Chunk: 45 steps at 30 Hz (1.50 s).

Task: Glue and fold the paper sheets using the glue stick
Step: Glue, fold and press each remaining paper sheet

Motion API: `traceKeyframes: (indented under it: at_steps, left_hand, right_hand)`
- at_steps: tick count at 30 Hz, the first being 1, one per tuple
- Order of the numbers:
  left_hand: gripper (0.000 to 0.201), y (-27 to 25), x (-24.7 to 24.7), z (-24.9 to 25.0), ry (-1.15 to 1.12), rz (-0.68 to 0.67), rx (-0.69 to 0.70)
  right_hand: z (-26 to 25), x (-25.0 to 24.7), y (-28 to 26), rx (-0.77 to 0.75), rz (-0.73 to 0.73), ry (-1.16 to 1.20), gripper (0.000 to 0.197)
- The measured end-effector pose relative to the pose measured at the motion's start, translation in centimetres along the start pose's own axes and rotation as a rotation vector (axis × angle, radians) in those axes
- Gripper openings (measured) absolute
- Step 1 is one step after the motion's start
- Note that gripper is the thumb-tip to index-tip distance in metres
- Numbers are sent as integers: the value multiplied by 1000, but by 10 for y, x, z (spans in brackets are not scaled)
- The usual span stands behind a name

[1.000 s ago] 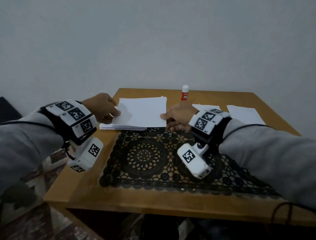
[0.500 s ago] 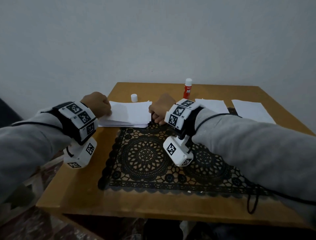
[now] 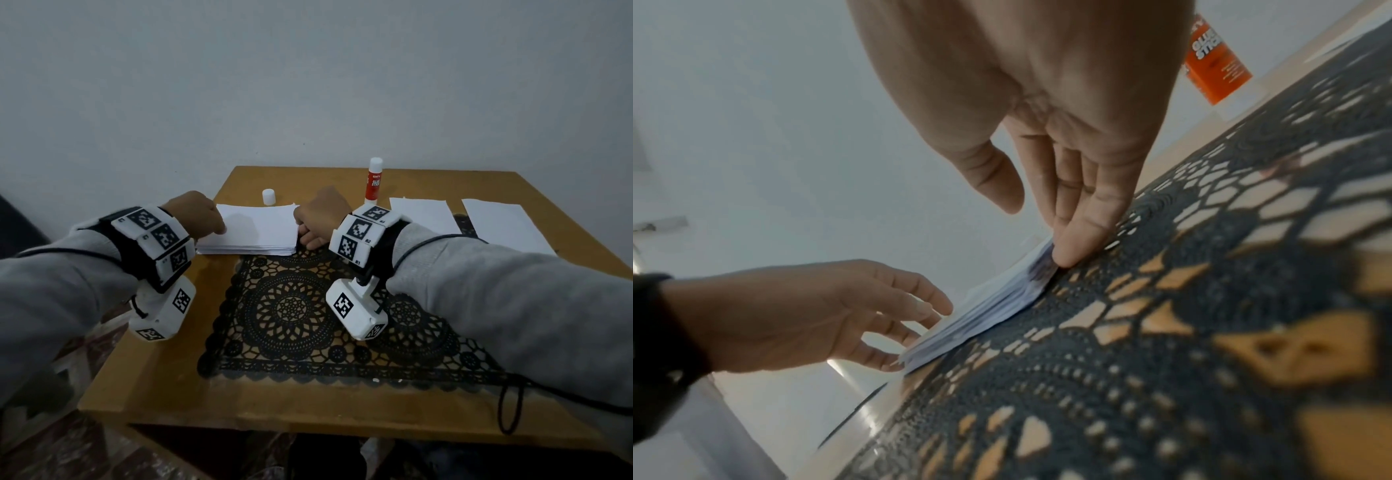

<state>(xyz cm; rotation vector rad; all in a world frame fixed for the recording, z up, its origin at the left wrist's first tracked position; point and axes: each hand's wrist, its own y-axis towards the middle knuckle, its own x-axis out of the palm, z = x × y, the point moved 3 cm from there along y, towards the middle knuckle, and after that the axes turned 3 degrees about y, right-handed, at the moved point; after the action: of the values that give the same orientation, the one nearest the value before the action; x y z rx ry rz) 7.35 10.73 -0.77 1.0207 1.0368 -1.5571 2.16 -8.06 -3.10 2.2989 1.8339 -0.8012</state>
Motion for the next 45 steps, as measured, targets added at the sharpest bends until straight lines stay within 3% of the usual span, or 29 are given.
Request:
traceKeyframes:
  at_steps: [4, 7, 10, 13, 19, 26, 33, 40, 45]
  left_hand:
    - [28, -4, 3, 3, 63, 16, 51]
    - [29, -12, 3, 9, 200, 79, 125]
    - [29, -20, 0, 27, 246, 161, 257]
    - [28, -34, 3, 67, 268, 157, 444]
    - [35, -60, 34, 167, 319, 17, 714]
    - [57, -52, 78, 241, 492, -120, 809]
    - [69, -37, 88, 262, 546, -205, 806]
    - [51, -34, 84, 262, 594, -129, 894]
    - [34, -35, 86, 263, 576, -61, 885]
  right_hand:
    - [-2, -4, -6, -131, 15, -158, 11]
    - [1, -17, -13, -199, 31, -266, 22]
    - [8, -44, -30, -348, 49, -447, 24]
    - [27, -85, -48, -428, 104, -633, 18]
    - [84, -185, -61, -317, 315, -722, 23]
    - [113, -224, -68, -263, 419, -663, 27]
    - [126, -234, -53, -166, 452, -565, 24]
    - [129, -234, -50, -157, 453, -497, 23]
    - [128, -232, -52, -139, 462, -481, 24]
